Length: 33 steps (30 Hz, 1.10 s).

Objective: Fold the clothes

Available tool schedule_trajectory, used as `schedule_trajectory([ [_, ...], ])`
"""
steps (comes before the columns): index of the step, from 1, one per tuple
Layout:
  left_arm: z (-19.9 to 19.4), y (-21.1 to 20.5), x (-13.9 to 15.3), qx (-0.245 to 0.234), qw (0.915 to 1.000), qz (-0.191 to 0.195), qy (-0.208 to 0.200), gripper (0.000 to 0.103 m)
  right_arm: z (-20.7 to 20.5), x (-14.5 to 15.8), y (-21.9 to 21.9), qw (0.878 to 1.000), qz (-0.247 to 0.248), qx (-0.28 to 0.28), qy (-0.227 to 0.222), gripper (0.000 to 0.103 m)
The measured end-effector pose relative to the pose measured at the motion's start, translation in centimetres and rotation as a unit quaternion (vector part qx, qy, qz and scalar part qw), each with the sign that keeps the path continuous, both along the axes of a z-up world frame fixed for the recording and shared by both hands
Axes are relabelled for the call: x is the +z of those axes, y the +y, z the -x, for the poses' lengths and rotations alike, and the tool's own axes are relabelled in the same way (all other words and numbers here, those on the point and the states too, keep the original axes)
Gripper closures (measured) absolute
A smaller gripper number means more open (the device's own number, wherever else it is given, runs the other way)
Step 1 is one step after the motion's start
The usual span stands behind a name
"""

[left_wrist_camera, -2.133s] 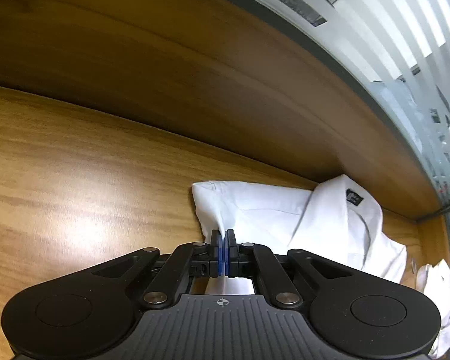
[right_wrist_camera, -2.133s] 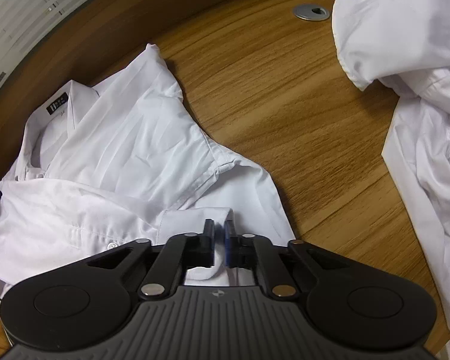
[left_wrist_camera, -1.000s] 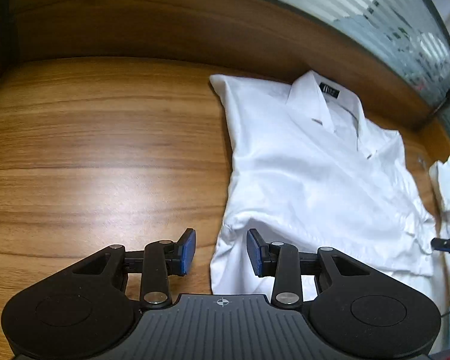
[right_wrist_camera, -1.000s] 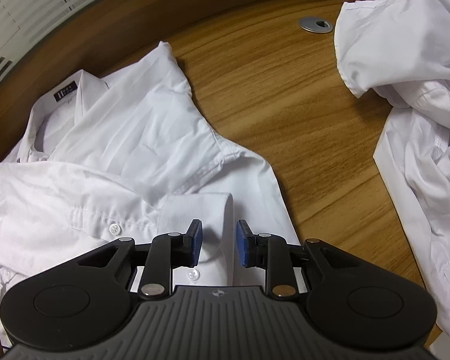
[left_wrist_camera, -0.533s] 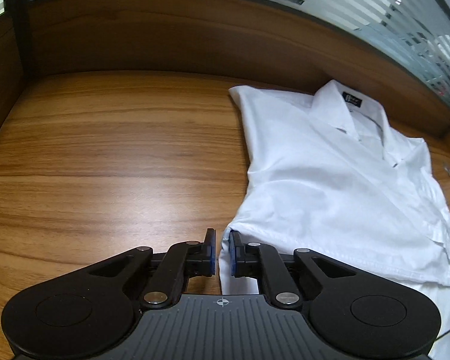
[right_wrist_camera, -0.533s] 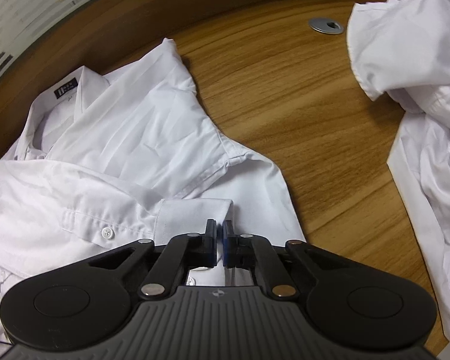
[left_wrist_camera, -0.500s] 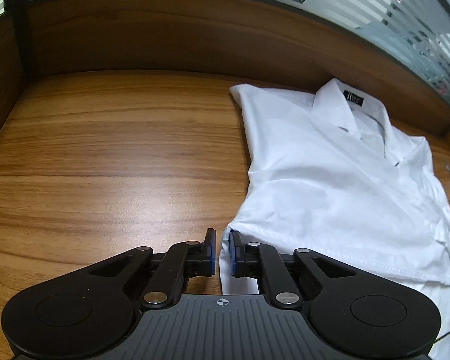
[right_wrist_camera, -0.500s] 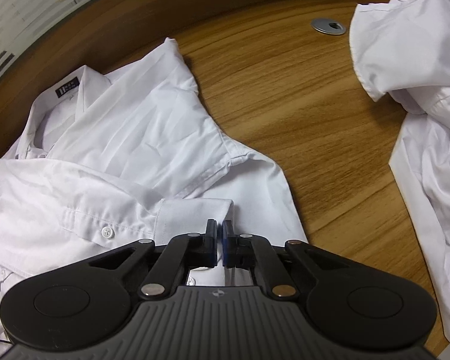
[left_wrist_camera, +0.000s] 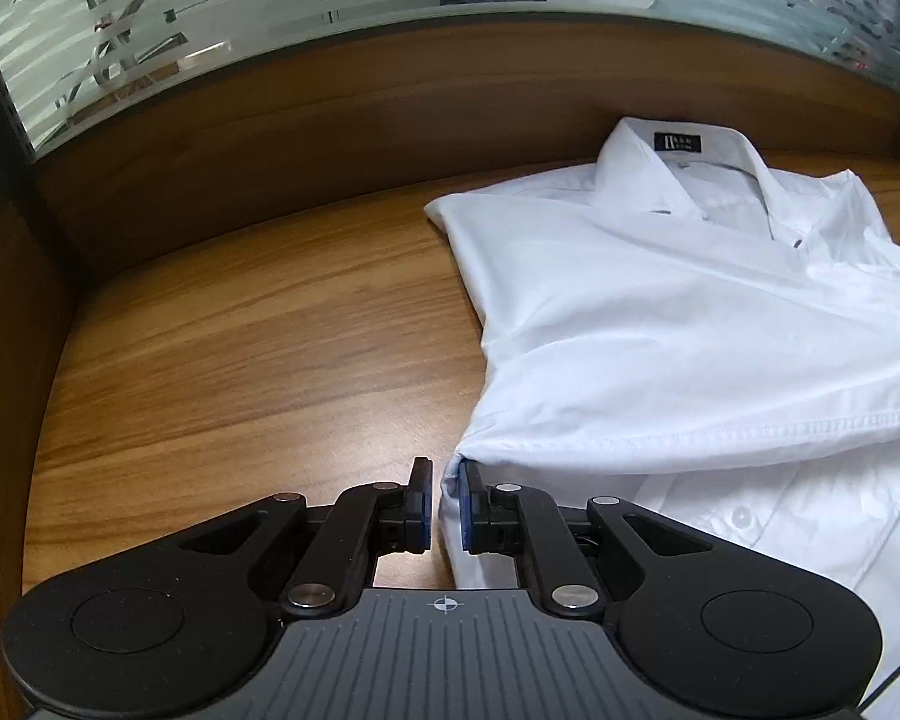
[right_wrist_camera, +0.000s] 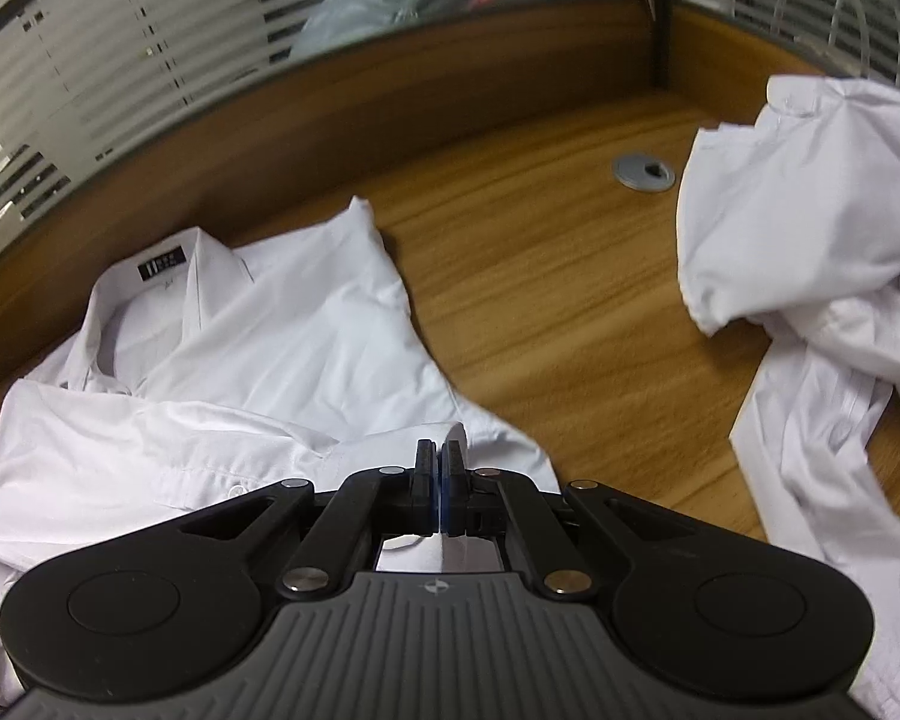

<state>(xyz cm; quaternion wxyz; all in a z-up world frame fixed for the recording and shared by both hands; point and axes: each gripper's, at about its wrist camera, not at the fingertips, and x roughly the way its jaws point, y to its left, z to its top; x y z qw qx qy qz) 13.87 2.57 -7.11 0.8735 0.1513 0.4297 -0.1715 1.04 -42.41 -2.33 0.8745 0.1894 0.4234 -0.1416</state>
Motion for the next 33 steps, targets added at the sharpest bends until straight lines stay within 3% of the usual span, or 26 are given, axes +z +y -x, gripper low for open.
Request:
schedule_trajectory([
  [5, 1.0, -1.1, 0.1, -0.032, 0.9984, -0.042, -0.022, 0.092, 0.2, 0.6, 0.2, 1.000, 0.014, 0.006, 0.003, 0.102],
  [11, 1.7, -1.1, -0.3, -0.062, 0.9964, -0.057, -0.010, 0.091, 0.2, -2.0, -0.1, 1.000, 0.003, 0.007, 0.030, 0.102],
  [14, 2.2, 0.0, 0.2, -0.064, 0.9973, -0.032, -0.010, 0.088, 0.0, -3.1, -0.2, 0.999, 0.004, 0.007, 0.037, 0.102],
  [17, 2.6, 1.9, 1.1, -0.050, 0.9984, 0.026, 0.008, 0.079, -0.4, -3.8, -0.3, 0.999, 0.005, 0.005, 0.037, 0.102],
  [19, 2.7, 3.3, 1.7, -0.026, 0.9972, 0.067, 0.019, 0.073, -0.6, -3.6, -0.4, 1.000, 0.005, -0.001, 0.029, 0.102],
  [25, 2.4, 6.2, 2.3, 0.063, 0.9859, 0.149, 0.045, 0.072, -0.9, -5.2, -0.5, 0.999, 0.007, 0.005, 0.048, 0.102],
  [28, 2.5, 6.2, 2.4, 0.076, 0.9815, 0.168, 0.052, 0.069, -0.9, -5.9, -0.5, 0.998, 0.001, 0.010, 0.063, 0.102],
  [33, 2.3, 4.3, 2.4, 0.056, 0.9833, 0.166, 0.050, 0.067, -0.5, -3.6, -0.3, 0.999, 0.013, 0.017, 0.037, 0.098],
])
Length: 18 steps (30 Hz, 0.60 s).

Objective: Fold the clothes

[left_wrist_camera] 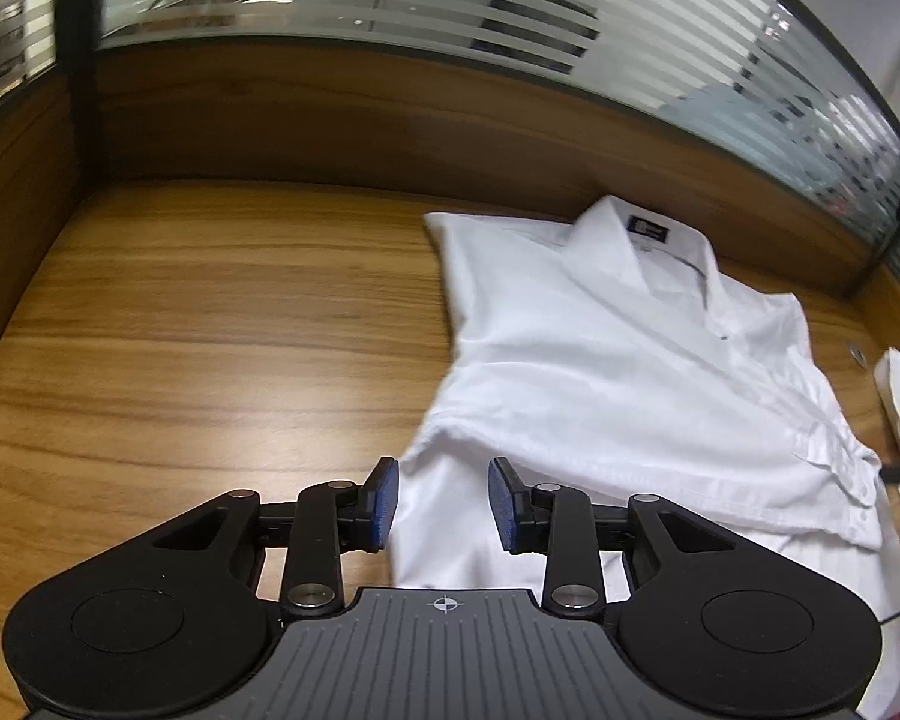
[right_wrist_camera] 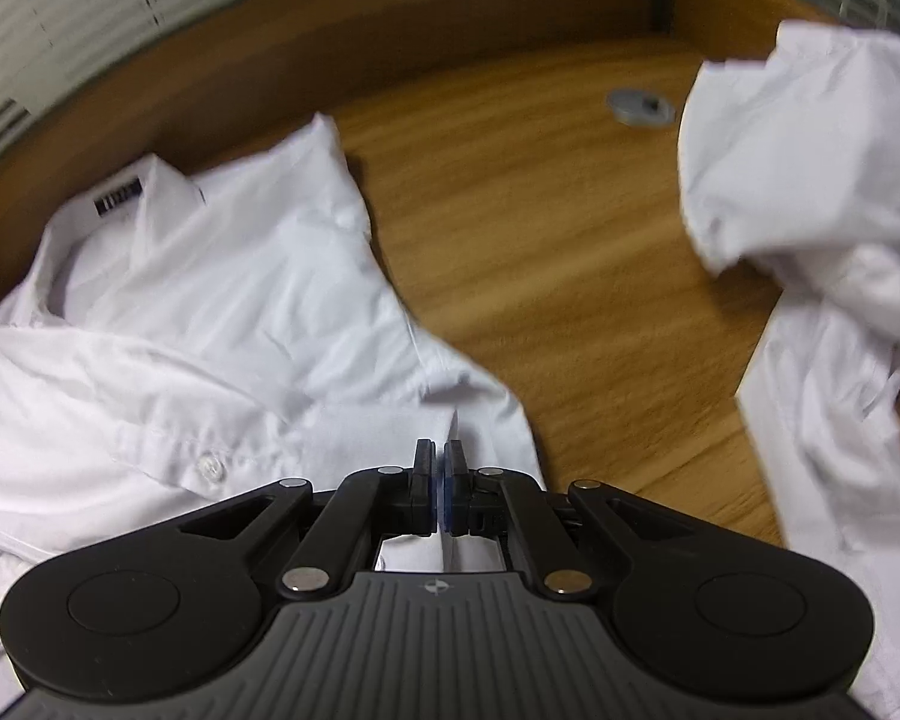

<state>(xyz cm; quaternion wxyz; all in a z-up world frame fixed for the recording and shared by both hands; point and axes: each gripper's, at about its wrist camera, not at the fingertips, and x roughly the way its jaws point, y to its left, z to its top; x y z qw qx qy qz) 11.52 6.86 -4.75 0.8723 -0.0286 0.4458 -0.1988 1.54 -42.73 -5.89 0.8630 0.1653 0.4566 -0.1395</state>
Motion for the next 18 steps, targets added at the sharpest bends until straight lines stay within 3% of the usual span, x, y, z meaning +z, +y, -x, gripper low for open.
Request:
schedule_trajectory([
  [4, -0.8, -1.6, -0.7, -0.004, 1.0000, 0.001, -0.003, 0.066, 0.0, 0.8, 1.4, 0.999, 0.000, 0.040, -0.025, 0.095],
  [11, -3.4, -4.5, -1.5, -0.027, 0.9995, 0.000, -0.015, 0.063, -0.4, -2.6, 2.2, 0.999, -0.002, 0.047, 0.015, 0.093],
  [18, -5.8, -5.8, -2.3, -0.016, 0.9997, -0.003, -0.018, 0.063, 0.0, -0.6, 1.6, 0.999, -0.011, 0.042, -0.007, 0.091],
])
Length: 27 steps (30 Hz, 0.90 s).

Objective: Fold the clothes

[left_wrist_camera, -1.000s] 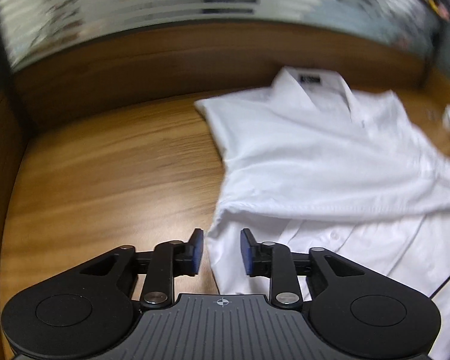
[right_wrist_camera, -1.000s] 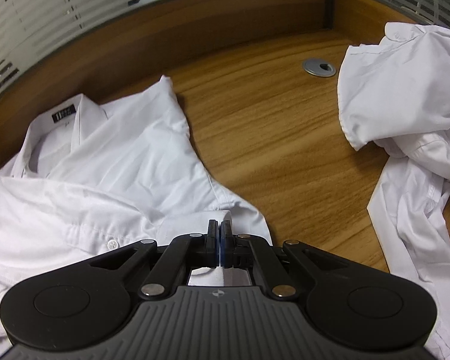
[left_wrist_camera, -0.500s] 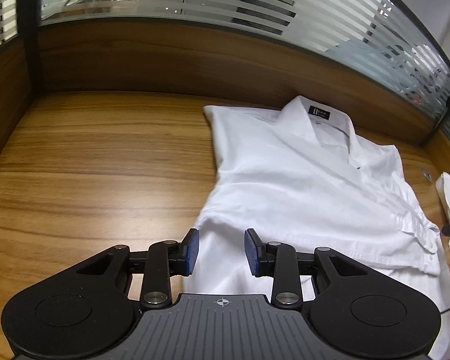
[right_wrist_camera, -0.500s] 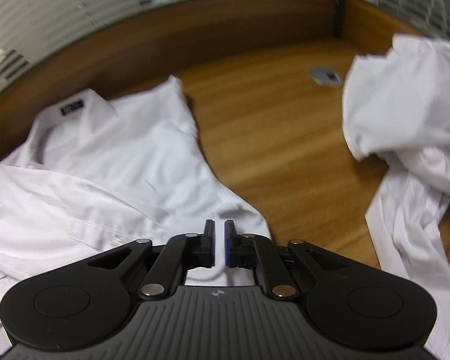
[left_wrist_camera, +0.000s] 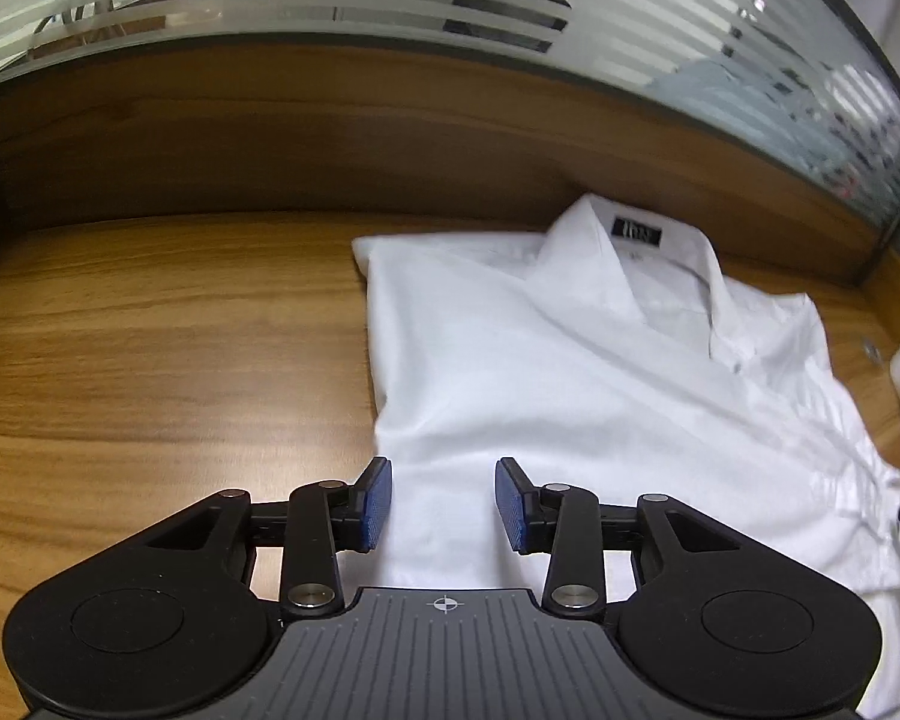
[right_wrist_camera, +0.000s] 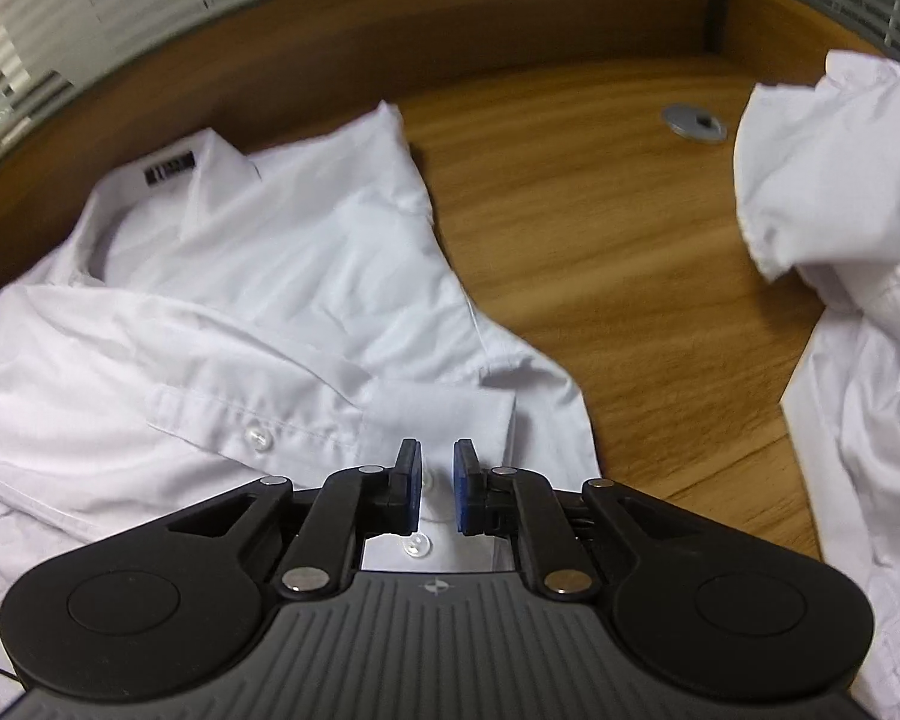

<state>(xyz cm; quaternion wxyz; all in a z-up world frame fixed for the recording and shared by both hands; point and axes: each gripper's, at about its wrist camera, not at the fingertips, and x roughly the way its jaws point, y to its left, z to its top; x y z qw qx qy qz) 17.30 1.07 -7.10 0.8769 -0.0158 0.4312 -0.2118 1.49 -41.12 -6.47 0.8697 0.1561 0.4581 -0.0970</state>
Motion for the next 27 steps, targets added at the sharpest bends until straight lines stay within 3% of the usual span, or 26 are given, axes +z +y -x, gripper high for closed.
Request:
schedule_trajectory([
  [5, -1.5, -1.5, 0.4, -0.004, 0.9999, 0.014, -0.009, 0.065, -1.0, 1.9, 0.0, 1.000, -0.006, 0.018, -0.018, 0.088],
  [10, -3.2, -3.7, 0.2, -0.008, 0.9999, 0.004, -0.012, 0.065, -4.8, 2.4, 0.1, 0.999, 0.000, 0.045, -0.024, 0.087],
  [15, -5.0, -4.9, -0.8, 0.015, 0.9998, -0.010, -0.007, 0.065, -10.6, 1.1, 0.4, 0.998, 0.027, 0.062, -0.010, 0.078],
  [27, -11.4, -4.8, -2.8, 0.070, 0.9975, -0.007, 0.011, 0.065, -21.4, -1.9, 0.0, 0.993, 0.082, 0.089, -0.012, 0.080],
])
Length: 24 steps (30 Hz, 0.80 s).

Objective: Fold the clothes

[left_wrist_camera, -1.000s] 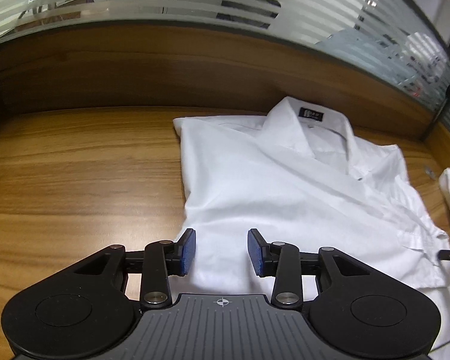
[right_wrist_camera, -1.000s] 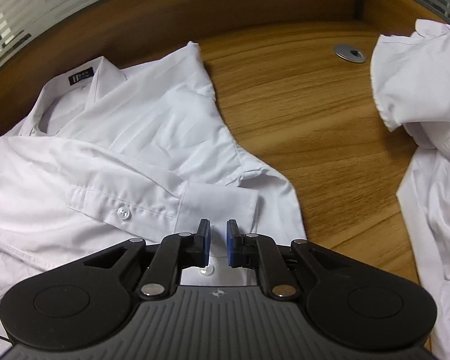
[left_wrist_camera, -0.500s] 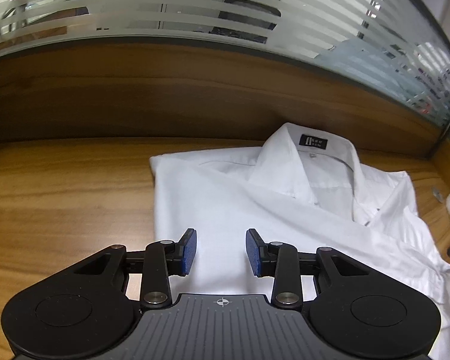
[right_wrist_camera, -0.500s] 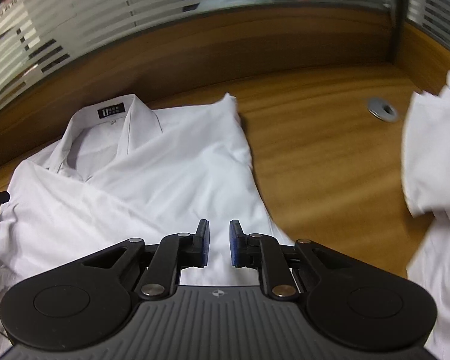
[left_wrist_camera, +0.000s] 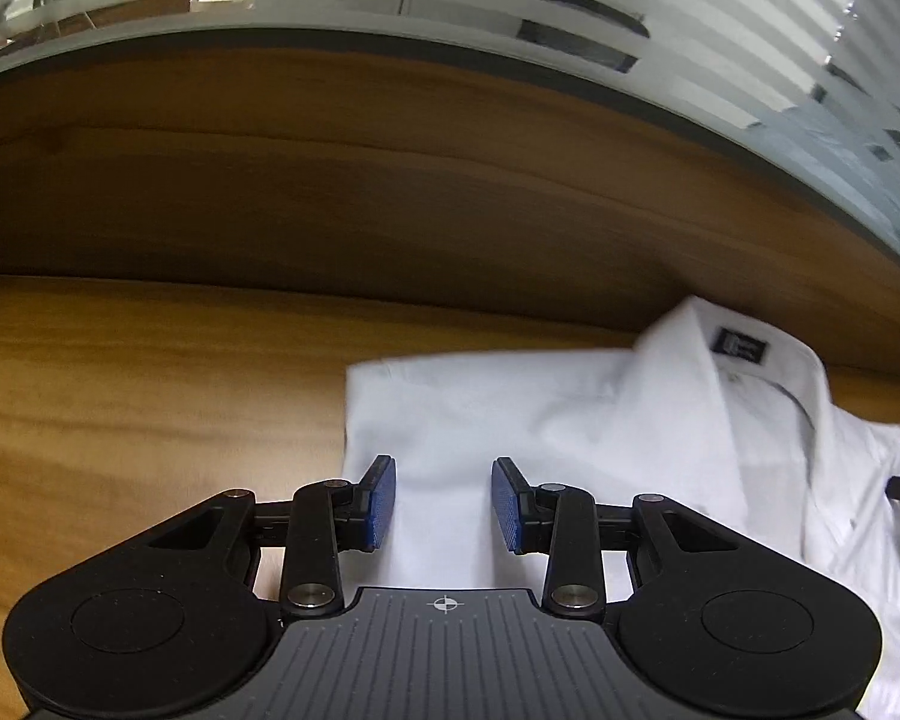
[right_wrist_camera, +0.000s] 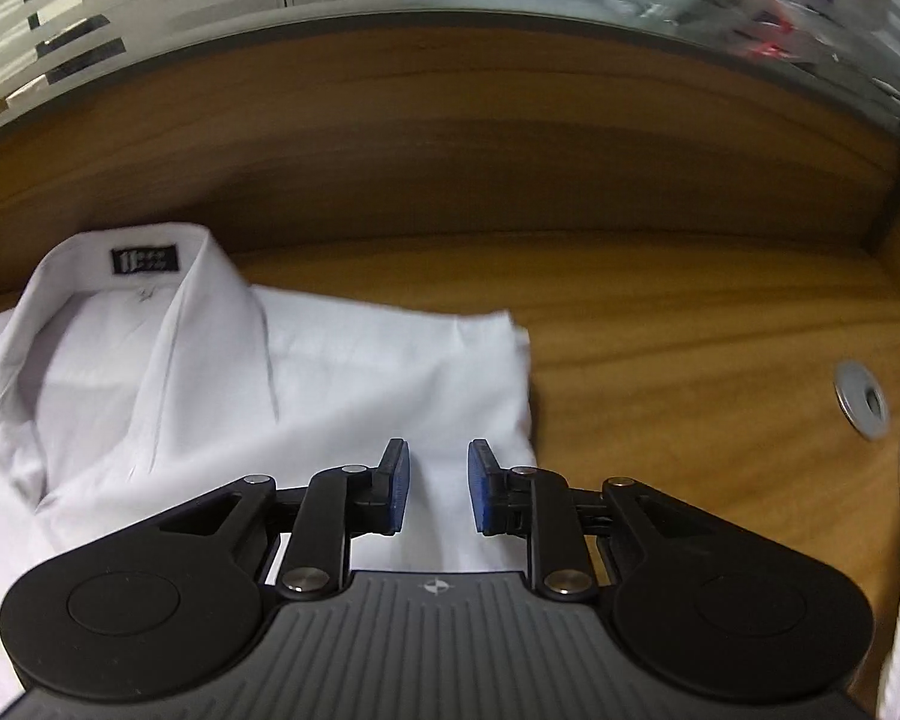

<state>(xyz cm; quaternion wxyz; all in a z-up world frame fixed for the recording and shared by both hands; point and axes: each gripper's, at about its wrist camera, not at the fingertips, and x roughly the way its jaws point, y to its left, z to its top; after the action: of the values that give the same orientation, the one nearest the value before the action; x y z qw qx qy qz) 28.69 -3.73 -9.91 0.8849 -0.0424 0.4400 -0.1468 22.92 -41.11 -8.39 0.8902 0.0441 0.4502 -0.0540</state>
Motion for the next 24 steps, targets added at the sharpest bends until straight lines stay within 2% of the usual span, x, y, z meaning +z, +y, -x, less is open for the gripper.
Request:
schedule_trajectory([
  [7, -3.1, -0.4, -0.2, -0.003, 0.9999, -0.008, -0.008, 0.064, -3.0, -0.7, -1.6, 1.000, -0.008, -0.015, -0.012, 0.094],
  [10, -4.2, -0.6, 0.2, 0.002, 1.0000, -0.009, -0.002, 0.064, -3.8, -0.6, -2.3, 0.999, -0.021, -0.026, -0.016, 0.094],
  [16, -3.7, 0.9, 4.4, -0.004, 0.9997, 0.020, -0.015, 0.059, -2.3, 3.9, -2.4, 0.998, -0.024, -0.022, -0.047, 0.086],
  [18, -2.7, 1.8, 6.2, -0.011, 0.9995, 0.023, -0.019, 0.056, -1.0, 6.0, -2.5, 0.998, -0.035, -0.021, -0.055, 0.079],
  [24, 1.3, 5.0, 10.6, -0.036, 0.9984, 0.028, -0.033, 0.050, 6.1, 11.6, -2.4, 0.995, -0.059, -0.027, -0.070, 0.068],
])
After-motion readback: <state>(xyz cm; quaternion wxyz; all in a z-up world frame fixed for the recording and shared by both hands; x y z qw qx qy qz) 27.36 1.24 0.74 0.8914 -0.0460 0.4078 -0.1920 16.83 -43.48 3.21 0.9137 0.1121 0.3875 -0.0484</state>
